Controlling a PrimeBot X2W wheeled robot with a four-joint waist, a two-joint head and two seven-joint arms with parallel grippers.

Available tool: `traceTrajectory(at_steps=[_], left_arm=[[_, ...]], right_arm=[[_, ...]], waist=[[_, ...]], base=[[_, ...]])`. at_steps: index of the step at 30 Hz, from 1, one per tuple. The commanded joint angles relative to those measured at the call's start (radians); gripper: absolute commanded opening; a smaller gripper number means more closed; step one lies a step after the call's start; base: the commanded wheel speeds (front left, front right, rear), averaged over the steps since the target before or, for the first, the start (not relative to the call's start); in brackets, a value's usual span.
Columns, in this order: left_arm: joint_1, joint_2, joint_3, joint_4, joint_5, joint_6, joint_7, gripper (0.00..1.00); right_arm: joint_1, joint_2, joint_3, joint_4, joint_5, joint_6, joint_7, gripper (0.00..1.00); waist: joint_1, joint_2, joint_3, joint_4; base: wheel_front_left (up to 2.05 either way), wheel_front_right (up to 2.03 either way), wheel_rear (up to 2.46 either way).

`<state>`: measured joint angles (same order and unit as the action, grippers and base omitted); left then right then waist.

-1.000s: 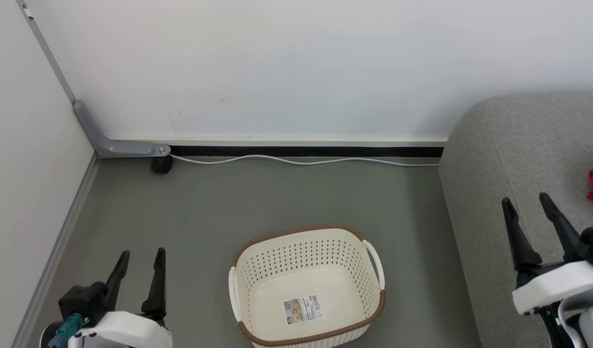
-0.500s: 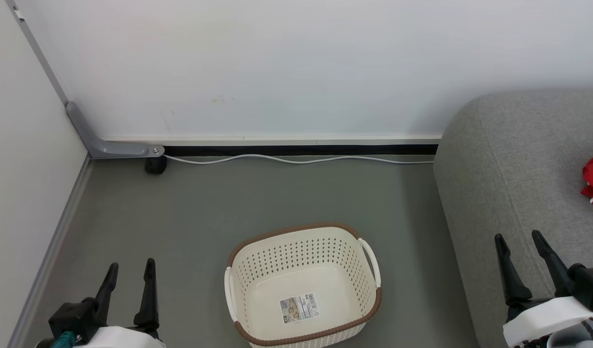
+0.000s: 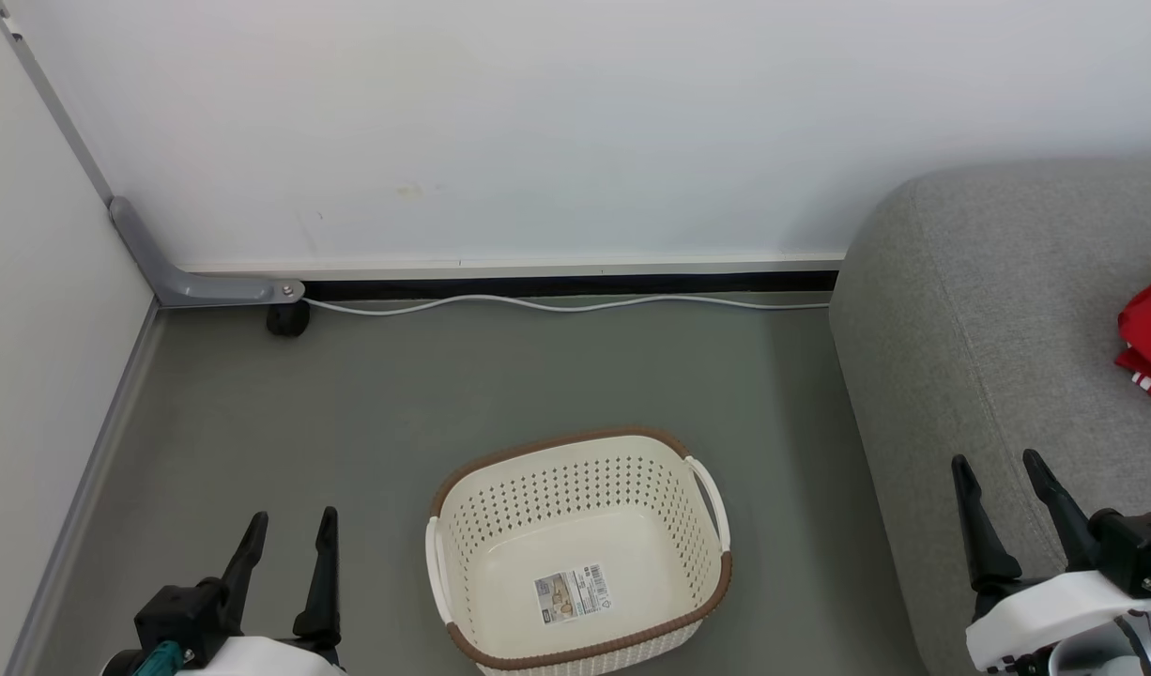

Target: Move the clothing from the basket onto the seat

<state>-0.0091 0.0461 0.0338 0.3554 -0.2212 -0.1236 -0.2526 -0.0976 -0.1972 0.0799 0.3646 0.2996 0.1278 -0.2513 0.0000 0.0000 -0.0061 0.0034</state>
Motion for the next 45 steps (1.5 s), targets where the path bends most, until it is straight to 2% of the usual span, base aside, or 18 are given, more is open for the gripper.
traceTrajectory(at_steps=[1, 29, 30, 37, 41, 45], left_arm=[[-0.042, 0.008, 0.018, -0.022, -0.005, -0.007, -0.009, 1.00], [-0.037, 0.006, -0.019, -0.022, -0.041, -0.007, -0.009, 1.00], [0.000, -0.001, -0.049, 0.003, -0.036, 0.000, 0.000, 0.00], [0.018, -0.015, -0.048, 0.046, -0.067, 0.000, 0.015, 0.00], [0.015, -0.015, -0.043, 0.040, -0.110, 0.000, 0.027, 0.00], [0.012, -0.014, -0.040, 0.034, -0.154, 0.000, 0.038, 0.00]], right_arm=[[-0.039, -0.012, 0.020, -0.017, -0.010, 0.003, -0.010, 1.00], [-0.047, -0.004, 0.023, -0.002, -0.006, 0.003, -0.010, 1.00], [-0.013, 0.009, 0.002, 0.015, -0.001, 0.000, 0.000, 0.00], [0.023, 0.039, 0.000, 0.055, 0.029, 0.000, 0.014, 0.00], [0.023, 0.043, -0.006, 0.047, 0.071, 0.000, 0.026, 0.00], [0.022, 0.046, -0.012, 0.042, 0.114, 0.000, 0.037, 0.00]], waist=[[0.0000, 0.0000, 0.002, -0.002], [0.0000, 0.0000, 0.004, -0.010], [0.0000, 0.0000, 0.004, -0.010], [0.0002, 0.0000, 0.004, -0.010], [0.0023, 0.0000, 0.002, -0.010], [0.0003, 0.0000, 0.004, -0.010]], base=[[0.00, 0.00, 0.00], [0.00, 0.00, 0.00], [0.00, 0.00, 0.00], [0.00, 0.00, 0.00], [0.00, 0.00, 0.00], [0.00, 0.00, 0.00]])
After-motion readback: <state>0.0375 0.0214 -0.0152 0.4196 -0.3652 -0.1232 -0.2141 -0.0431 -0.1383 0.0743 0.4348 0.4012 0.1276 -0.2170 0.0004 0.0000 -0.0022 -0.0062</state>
